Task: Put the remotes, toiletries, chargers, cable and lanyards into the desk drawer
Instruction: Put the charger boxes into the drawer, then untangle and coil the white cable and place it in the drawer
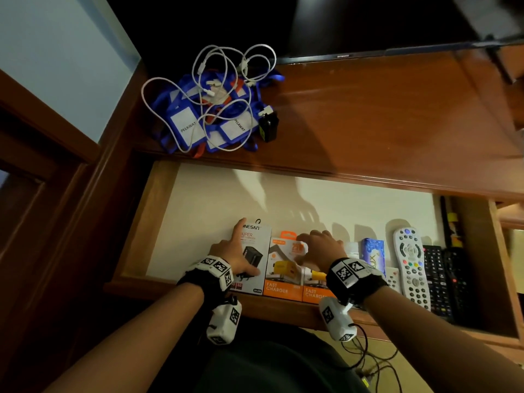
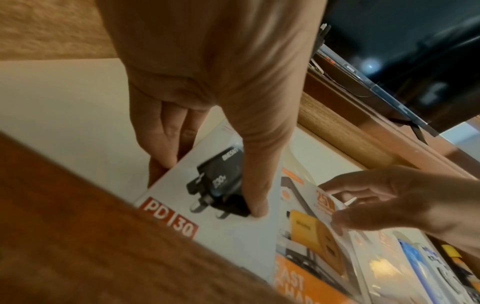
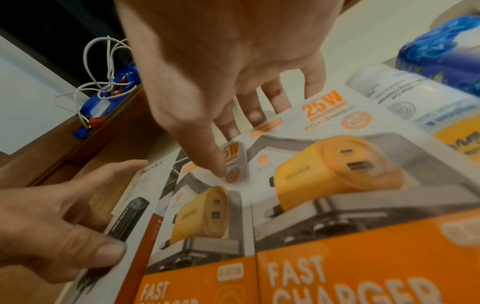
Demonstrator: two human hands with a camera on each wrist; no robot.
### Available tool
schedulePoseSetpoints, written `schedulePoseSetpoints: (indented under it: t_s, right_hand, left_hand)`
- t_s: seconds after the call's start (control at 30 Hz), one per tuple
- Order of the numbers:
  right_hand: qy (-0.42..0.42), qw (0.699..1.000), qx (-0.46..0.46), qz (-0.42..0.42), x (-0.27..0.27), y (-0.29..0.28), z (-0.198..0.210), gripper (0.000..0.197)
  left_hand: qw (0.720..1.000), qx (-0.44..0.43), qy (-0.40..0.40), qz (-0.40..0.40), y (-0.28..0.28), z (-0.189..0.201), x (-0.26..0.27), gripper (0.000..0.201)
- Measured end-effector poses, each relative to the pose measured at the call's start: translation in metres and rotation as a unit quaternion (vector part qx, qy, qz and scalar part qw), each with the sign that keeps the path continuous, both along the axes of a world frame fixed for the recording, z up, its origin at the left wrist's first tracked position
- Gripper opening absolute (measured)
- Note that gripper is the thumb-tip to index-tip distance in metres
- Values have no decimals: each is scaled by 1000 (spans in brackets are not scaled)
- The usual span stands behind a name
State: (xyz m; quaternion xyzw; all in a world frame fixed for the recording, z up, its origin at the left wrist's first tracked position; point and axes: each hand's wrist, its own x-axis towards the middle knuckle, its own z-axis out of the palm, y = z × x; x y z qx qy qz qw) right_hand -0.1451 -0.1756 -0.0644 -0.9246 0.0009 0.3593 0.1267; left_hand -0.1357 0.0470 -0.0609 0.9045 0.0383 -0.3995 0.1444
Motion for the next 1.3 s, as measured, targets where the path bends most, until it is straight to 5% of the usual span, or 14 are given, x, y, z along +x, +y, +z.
schedulePoseSetpoints:
  t_s: [0.17,0.3,0.47,0.57,0.63,0.73,0.83,1.0,1.3]
  right_hand:
    - [-3,997,34,-68,15,-2,11,45]
    - [-65,990,77,-99,47,5,42,30]
    - [-219,946,147,-187,99,21,78,33]
    - [-306,911,175,-215,131,34,92,11]
    - [-318,902,189,-221,149,45,94,29]
    - [-310,913,186,-190,171,60,95,61]
    - [-286,940,129,-132,187,71,88,72]
    - [-321,924,141,-151,195,79,70,46]
    - [-374,901,145,-163,160,62,58,24]
  left_hand:
    - [1000,-11,11,9,4,-2,-1,130]
    - [999,-30,1,24,11,7,12,96]
    - [984,-74,-158,26,21,43,55,39]
    - [951,-138,-270,52,25,72,89,22]
    - [926,-180,-328,57,28,87,114,16]
    - [905,-194,-378,27,33,99,147,12]
    - [916,-173,-354,-74,34,100,165,18]
    - [896,-113,-346,-255,26,89,177,34]
    - [894,30,-375,-242,20,78,207,42]
